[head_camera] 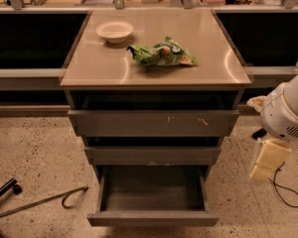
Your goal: Close bottom drawer
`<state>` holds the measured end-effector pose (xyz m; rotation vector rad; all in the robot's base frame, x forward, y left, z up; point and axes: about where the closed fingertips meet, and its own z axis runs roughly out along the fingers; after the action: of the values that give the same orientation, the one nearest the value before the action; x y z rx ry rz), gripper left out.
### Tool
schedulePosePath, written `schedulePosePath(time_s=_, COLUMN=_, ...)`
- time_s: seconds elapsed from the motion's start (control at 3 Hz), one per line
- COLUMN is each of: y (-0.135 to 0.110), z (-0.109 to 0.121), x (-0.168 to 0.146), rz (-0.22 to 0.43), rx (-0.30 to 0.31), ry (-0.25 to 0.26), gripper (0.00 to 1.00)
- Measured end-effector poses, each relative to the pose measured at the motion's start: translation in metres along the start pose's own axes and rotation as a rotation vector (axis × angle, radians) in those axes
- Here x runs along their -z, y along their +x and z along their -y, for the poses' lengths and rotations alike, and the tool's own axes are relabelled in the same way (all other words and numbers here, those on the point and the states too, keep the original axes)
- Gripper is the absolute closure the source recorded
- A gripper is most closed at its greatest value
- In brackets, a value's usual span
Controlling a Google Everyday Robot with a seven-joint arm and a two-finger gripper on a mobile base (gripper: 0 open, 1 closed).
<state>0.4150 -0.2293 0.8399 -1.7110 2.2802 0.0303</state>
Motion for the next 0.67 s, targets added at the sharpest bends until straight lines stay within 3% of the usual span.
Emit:
schedulePosePath(time_s=0.33, y=0.004, z=-0.007, x=-0.005, rz=0.007, rx=-0.002, ry=-0.006, gripper=0.0)
schedulePosePath(time_s=0.67, y=0.021, z=-0.032, x=-0.054, rz=0.031, rx=-0.043, ry=-0.068, gripper=0.0)
